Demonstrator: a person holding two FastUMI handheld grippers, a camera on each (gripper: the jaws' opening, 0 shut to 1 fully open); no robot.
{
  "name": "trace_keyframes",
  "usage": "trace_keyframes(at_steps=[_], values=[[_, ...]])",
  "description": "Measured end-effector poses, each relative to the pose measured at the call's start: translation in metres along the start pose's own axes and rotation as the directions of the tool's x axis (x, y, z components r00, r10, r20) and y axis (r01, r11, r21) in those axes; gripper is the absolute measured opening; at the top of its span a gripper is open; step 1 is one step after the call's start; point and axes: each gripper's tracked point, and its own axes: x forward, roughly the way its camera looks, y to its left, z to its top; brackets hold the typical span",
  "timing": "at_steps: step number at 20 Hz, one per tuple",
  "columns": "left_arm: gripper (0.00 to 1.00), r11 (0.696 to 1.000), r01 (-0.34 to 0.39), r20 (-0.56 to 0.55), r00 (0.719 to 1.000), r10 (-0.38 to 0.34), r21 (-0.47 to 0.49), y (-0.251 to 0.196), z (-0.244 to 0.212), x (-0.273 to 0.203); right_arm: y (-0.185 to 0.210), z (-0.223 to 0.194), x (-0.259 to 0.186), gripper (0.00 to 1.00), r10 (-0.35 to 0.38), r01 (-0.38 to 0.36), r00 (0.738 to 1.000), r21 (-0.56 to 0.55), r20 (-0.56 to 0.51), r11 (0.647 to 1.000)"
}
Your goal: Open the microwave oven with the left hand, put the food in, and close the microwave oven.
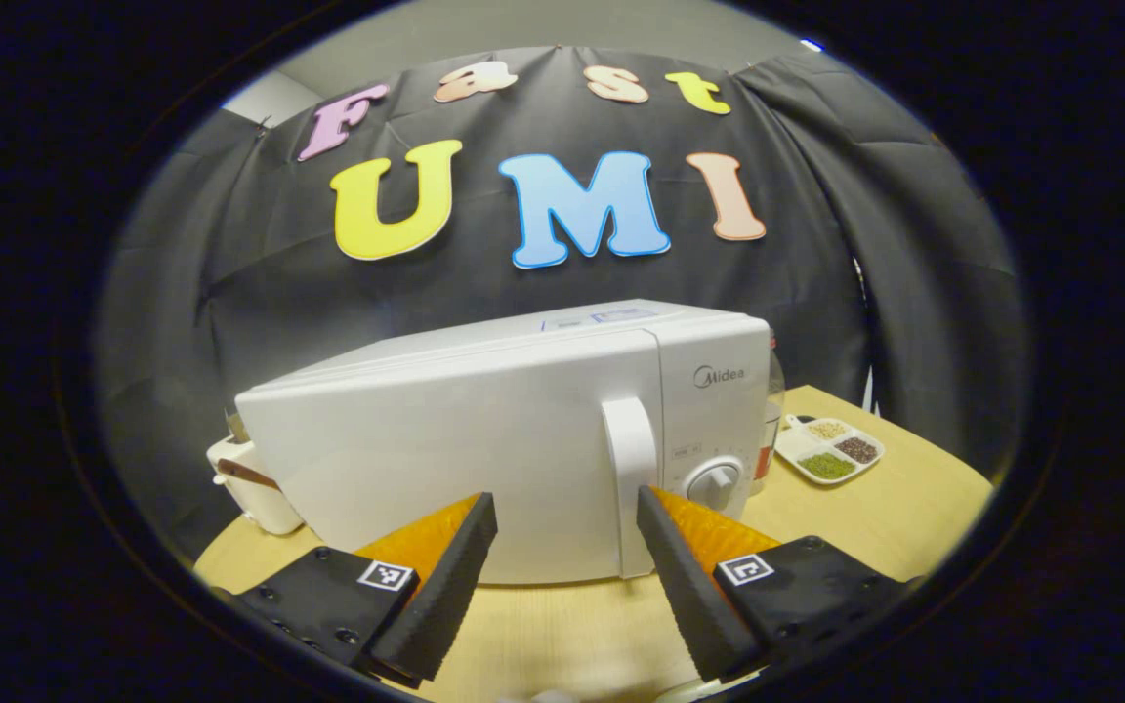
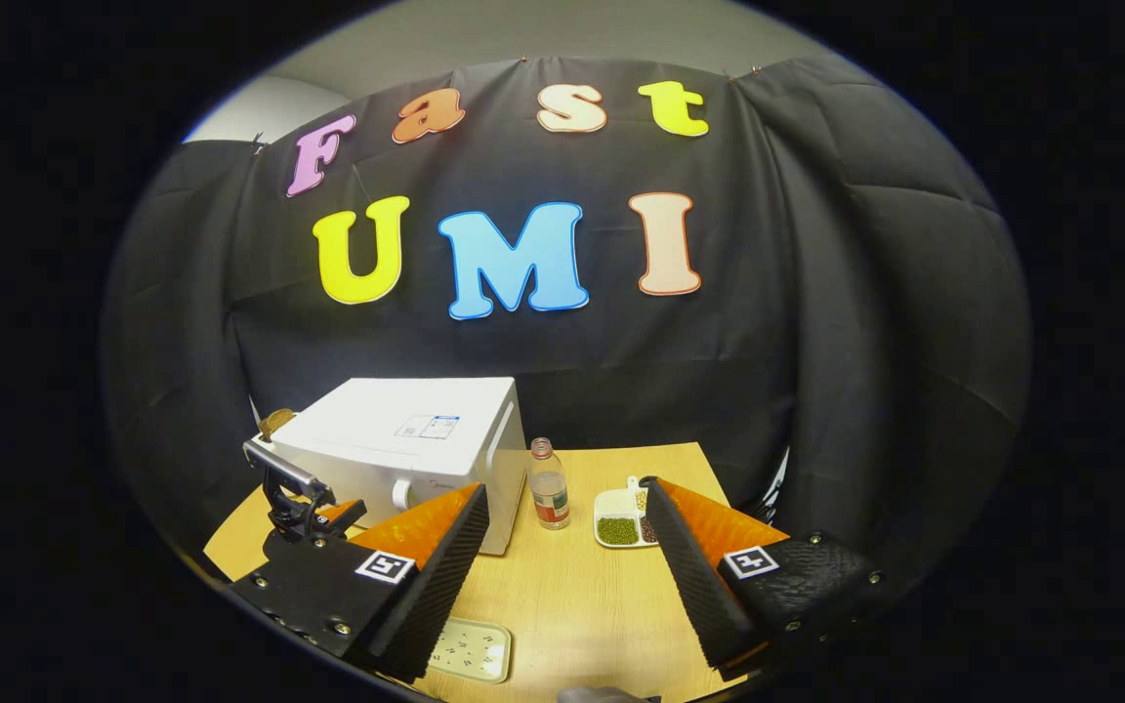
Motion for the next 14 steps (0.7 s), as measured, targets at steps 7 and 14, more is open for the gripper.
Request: trace_keyframes(at_steps=[7,14], values=[[0.99,1.000,0.007,0.080,0.997,-0.005,-0.022,0.026,0.070,-0.086,0.017,0.018,-0.020,0.99,0.024,-0.024,0.997,0.010,0.079,1.000],[0.99,0.996,-0.013,0.108,0.994,0.023,-0.087,0.086,0.147,-0.184,0.038,0.038,-0.040,0.99,0.032,-0.029,0.982,-0.017,0.185,0.999]])
